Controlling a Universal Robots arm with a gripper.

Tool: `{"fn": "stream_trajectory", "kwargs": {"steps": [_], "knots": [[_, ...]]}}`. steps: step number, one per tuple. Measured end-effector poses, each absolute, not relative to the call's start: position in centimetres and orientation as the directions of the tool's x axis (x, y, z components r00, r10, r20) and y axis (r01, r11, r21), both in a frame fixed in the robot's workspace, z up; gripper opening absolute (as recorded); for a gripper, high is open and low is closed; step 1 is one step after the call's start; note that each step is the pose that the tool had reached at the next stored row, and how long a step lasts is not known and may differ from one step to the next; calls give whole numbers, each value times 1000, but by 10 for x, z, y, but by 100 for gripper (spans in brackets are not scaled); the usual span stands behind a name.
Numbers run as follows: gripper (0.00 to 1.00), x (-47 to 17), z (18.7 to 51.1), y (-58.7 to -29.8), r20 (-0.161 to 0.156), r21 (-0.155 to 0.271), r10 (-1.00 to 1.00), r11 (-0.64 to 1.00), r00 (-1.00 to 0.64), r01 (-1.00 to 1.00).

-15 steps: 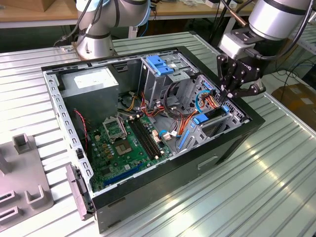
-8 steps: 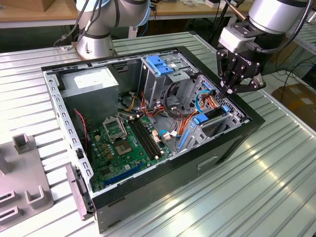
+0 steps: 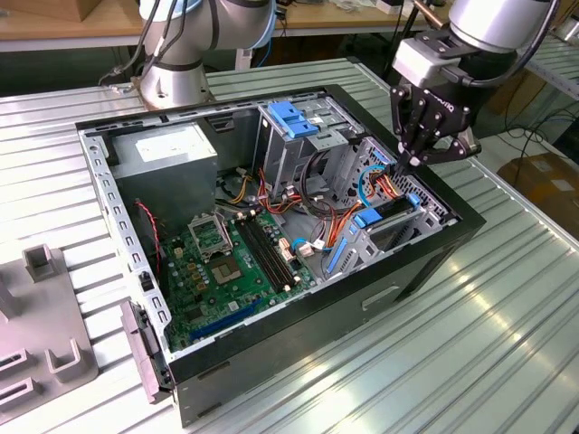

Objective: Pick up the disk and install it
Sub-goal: 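Insert the second disk wire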

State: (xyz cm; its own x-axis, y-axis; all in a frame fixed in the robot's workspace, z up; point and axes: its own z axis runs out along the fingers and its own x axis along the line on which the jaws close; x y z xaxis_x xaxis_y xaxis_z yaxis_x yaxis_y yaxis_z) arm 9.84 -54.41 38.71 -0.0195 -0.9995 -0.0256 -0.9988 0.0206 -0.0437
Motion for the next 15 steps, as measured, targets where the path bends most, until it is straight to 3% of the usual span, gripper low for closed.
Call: {"fn": "stream_trajectory", "kwargs": {"steps": [10,12,14,15], "knots": [[10,94,390,-526,-20,-42,-1000,20,-19,-999],[16,94,390,-526,-20,-42,-1000,20,-19,-999],[16,94,390,-526,-20,-42,-1000,19,-18,-999],[24,94,389,-526,-20,-42,-1000,15,-14,-999]]}}
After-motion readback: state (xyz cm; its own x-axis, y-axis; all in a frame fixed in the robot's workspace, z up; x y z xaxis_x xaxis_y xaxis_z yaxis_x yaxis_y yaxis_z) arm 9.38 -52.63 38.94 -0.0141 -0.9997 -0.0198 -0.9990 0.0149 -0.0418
